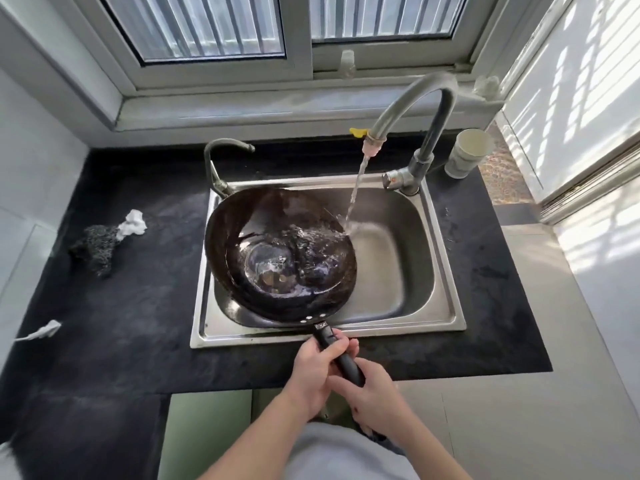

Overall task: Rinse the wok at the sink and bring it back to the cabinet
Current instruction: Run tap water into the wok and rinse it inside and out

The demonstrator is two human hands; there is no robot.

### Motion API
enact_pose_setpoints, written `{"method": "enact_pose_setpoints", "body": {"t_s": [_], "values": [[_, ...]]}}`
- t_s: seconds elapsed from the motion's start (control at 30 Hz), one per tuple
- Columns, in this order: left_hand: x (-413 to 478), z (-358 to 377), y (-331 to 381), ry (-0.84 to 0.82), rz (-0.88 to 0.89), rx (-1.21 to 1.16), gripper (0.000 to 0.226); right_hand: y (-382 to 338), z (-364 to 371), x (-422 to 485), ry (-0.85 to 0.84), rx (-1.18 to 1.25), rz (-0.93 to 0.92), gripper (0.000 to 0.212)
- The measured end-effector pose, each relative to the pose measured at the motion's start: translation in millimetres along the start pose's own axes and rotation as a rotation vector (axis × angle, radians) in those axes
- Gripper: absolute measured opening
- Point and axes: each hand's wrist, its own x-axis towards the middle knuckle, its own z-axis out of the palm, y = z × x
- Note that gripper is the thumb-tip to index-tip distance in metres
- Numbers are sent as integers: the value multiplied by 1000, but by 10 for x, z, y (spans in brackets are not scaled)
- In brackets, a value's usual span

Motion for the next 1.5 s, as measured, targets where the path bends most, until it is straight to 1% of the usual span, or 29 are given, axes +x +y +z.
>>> {"method": "enact_pose_setpoints", "body": {"t_s": [0.07,0.17,0.27,0.33,0.4,0.5,0.67,0.83,0.93,1.03,1.13,1.23,1.37,1.5], "values": [[8,-18,13,3,15,32,11,9,46,6,71,-129,-27,17],[13,-2,-6,34,42,107,11,-16,114,1,115,-407,9,29],[-2,49,31,33,79,99,12,-101,194,-10,237,-448,53,25],[-11,36,50,44,91,99,10,-138,232,-13,306,-464,16,27],[-23,-2,68,67,93,119,10,-119,259,-4,329,-447,-8,30],[-42,-62,78,107,104,148,14,-77,276,27,304,-359,-37,33],[-112,-136,80,163,130,217,8,-27,347,33,237,-194,-69,20],[-162,-191,79,208,161,283,19,-17,379,21,201,-136,-121,6],[-185,-218,62,224,182,314,21,21,395,26,164,-109,-136,5],[-208,-236,44,243,196,322,23,88,422,37,128,-37,-147,10],[-234,-252,39,259,204,349,21,123,443,41,92,29,-155,6],[-242,-263,28,281,219,392,20,153,448,62,70,60,-169,17],[-267,-247,10,314,245,484,17,194,415,69,27,98,-162,20],[-270,-236,17,328,258,502,17,183,394,57,0,144,-167,33]]}}
